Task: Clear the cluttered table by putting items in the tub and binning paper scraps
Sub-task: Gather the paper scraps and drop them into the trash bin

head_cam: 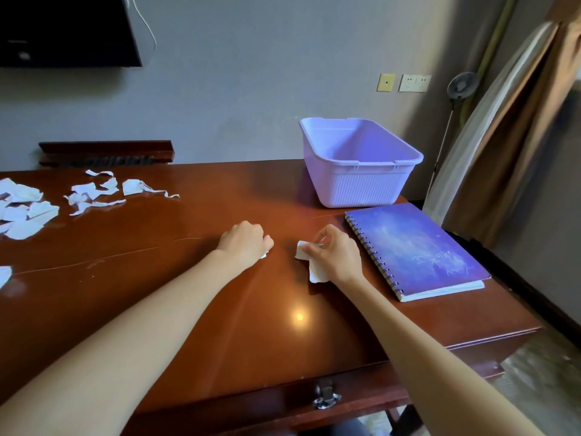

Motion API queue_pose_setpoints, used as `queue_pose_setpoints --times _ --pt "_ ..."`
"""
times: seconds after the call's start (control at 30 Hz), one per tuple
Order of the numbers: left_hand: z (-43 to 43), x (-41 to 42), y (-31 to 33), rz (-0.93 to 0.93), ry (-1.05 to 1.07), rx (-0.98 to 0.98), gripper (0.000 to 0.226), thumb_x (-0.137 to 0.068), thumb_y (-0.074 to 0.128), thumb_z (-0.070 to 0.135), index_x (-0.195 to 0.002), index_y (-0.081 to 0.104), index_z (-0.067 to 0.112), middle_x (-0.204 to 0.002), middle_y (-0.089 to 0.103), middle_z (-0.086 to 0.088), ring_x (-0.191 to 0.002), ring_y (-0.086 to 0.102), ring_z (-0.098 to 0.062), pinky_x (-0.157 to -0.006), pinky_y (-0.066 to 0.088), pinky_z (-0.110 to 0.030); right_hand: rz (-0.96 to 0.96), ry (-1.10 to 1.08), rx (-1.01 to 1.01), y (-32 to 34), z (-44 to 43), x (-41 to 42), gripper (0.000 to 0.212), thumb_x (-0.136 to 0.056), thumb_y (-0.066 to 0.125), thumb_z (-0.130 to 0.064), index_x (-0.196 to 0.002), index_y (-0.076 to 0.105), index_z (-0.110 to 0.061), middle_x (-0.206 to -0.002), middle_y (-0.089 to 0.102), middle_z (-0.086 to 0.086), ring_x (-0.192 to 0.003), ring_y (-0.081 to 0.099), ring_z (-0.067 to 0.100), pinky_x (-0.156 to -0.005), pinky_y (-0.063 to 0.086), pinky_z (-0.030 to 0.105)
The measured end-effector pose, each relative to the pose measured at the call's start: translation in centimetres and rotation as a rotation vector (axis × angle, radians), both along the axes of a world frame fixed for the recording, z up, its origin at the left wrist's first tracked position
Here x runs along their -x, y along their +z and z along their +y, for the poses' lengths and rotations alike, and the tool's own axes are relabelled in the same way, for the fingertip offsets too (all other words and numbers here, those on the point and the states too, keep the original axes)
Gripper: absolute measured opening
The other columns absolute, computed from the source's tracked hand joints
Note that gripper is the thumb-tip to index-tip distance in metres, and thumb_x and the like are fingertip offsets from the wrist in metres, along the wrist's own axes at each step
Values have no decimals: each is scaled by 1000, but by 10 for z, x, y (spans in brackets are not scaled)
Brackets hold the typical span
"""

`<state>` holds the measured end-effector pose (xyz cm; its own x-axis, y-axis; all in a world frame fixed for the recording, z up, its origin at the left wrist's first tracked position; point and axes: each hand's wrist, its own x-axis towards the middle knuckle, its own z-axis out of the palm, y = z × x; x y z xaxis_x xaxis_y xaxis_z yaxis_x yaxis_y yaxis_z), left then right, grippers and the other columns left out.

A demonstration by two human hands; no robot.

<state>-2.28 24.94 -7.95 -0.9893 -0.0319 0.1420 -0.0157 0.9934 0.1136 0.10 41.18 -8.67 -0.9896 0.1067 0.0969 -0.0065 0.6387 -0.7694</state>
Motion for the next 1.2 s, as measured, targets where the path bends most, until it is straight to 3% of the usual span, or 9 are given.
queue_pose_setpoints --times 0.1,0.23,0.37,0.47,0.6,0.7,0.77,1.03,1.2 --pt "-1 1 -1 -9 31 -68 32 -98 41 27 -108 61 4 -110 65 -15 -95 62 -26 -74 49 -27 -1 17 46 1 1 -3 19 -73 67 -32 -76 52 -21 -70 55 -12 -79 56 15 -58 38 23" --pt "-1 -10 7 21 55 -216 31 -98 42 22 -104 63 0 -107 66 -17 -76 54 -19 -61 43 -22 40 8 162 3 7 -13 18 -75 70 -27 -75 55 -18 -74 60 -5 -78 58 15 -66 43 27" --pt "18 -32 28 154 -3 -448 31 -97 41 20 -82 59 1 -85 63 -14 -73 57 -20 -51 43 -24 92 -61 284 11 19 -37 24 -73 73 -25 -63 52 -21 -65 57 -10 -69 56 10 -66 42 25" --pt "54 -54 46 196 -77 -654 34 -90 45 22 -75 60 -4 -67 59 -9 -75 63 -28 -63 53 -35 149 -143 423 25 39 -62 29 -75 72 -18 -57 49 -23 -60 53 -9 -64 52 12 -64 41 25" --pt "117 -97 61 147 -232 -965 38 -84 48 14 -48 38 10 -31 43 7 -35 48 -5 -38 31 -11 237 -319 557 35 92 -108 30 -77 72 -18 -57 49 -22 -53 53 -11 -56 52 11 -56 39 22" --pt "169 -134 56 102 -357 -1100 30 -66 46 22 -44 27 19 -35 25 3 -39 28 -10 -43 26 -21 277 -434 652 28 136 -154 30 -81 69 -10 -59 50 -17 -40 47 -10 -32 42 -1 -41 33 15" --pt "203 -157 40 32 -418 -1122 37 -71 50 20 -39 30 23 -27 32 3 -33 36 -7 -38 23 -13 266 -528 660 16 161 -184 28 -81 68 -9 -60 52 -16 -49 49 -8 -33 40 -3 -43 33 16" --pt "298 -222 -88 -395 -407 -960 41 -80 47 15 -48 21 18 -40 23 5 -51 23 -16 -61 37 -28 -137 -780 801 -113 223 -264 24 -84 67 -13 -65 52 -14 -57 50 -1 -32 39 -2 -39 29 9" --pt "314 -226 -175 -698 -115 -888 41 -85 42 8 -50 23 15 -52 22 -2 -50 18 -18 -38 17 -23 -485 -940 899 -209 234 -270 38 -84 66 -11 -56 40 -15 -47 37 -2 -40 33 11 -36 29 16"
